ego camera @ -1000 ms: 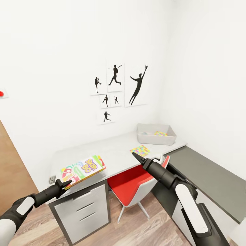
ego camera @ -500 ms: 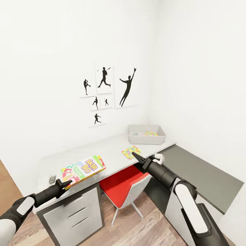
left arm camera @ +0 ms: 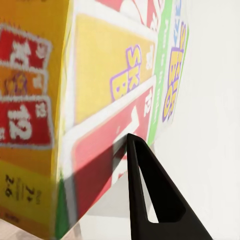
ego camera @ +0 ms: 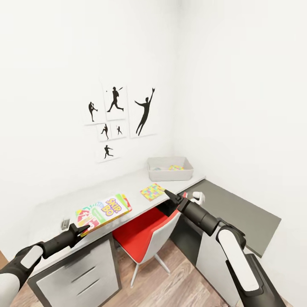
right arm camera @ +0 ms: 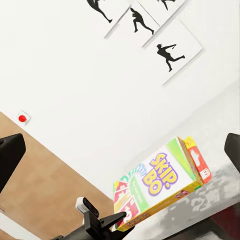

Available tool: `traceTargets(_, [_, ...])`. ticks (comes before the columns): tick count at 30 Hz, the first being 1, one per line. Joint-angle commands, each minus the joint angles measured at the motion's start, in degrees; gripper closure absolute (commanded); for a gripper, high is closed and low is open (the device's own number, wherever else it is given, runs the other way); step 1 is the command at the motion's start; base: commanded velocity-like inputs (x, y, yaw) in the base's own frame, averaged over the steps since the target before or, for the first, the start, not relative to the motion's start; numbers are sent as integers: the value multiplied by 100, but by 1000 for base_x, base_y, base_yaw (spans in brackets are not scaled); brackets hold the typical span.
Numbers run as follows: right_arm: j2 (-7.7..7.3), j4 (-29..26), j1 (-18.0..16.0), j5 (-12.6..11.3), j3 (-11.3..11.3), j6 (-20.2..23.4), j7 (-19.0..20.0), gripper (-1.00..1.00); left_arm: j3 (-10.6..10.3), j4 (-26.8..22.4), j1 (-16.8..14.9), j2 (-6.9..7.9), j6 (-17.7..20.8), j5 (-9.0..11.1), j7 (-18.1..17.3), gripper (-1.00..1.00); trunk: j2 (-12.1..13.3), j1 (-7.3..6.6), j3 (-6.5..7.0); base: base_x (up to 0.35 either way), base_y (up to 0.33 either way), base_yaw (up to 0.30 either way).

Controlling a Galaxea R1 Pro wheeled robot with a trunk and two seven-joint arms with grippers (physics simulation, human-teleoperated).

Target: Put all the toys in the child's room - the three board games (two on the bed and one on the table), the two jigsaw puzzles on the table, and the tennis ball on the table - inside the toy box on the table in the child's room.

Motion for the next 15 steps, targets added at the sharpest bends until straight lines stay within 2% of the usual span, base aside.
traceTargets(1, [-4,1,-4,-16,2,18,4,-100,25,-1,-1,0,33,20,-6,100,-4,2,5,0,0,-189])
traceTargets(15, [2,1,-5,-8,20,18,2,-100,37,-10,-1,22,39,15,-4,100,-4,2,103,0,0,-179])
